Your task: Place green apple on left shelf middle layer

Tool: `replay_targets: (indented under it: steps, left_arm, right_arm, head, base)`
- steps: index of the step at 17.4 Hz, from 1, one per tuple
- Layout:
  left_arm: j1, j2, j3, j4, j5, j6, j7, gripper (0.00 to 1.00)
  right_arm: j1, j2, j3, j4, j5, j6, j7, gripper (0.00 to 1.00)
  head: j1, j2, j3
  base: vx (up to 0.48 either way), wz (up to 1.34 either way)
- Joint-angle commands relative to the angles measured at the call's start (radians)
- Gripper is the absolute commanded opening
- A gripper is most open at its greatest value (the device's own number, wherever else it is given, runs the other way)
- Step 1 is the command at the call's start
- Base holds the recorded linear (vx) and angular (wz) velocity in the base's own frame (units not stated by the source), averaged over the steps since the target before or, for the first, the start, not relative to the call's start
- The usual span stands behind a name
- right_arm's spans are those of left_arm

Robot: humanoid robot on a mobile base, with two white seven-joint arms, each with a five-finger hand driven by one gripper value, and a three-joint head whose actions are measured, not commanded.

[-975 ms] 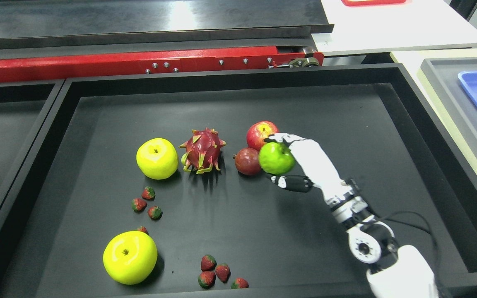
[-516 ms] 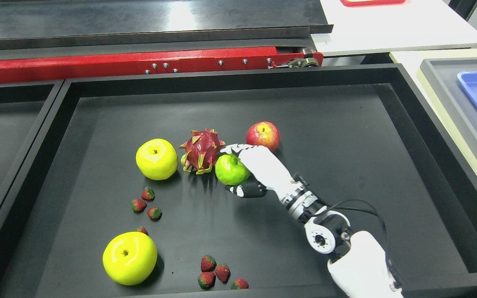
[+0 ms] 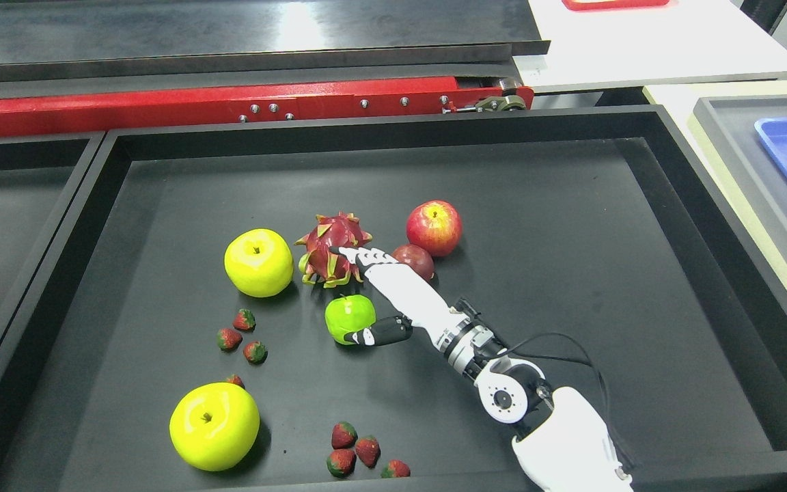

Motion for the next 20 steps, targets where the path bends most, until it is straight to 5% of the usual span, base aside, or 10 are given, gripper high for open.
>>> replay_targets:
  steps: [1,6,20]
  left_arm:
    - [0.000,0.018,0.000,0.000,0.000,0.000,-0.001,1.00]
    - [0.000,0.018,0.000,0.000,0.000,0.000,-0.001,1.00]
    - [0.000,0.018,0.000,0.000,0.000,-0.001,0.001,1.00]
  right_arm:
    - [0.111,0.024,-0.271,-0.005,-0.444,-0.019,0.040,1.00]
    - [0.269,0.024,-0.418,-0.119,-0.704,-0.018,0.129,1.00]
    - [0.292,0.024,-0.415,-0.143,-0.718,-0.019,0.123,1.00]
  head:
    - [0.0000,0.000,0.000]
    - [0.0000,0.000,0.000]
    - [0.0000,0.000,0.000]
  base:
    - [0.000,0.00]
    - [0.000,0.00]
    - [0.000,0.00]
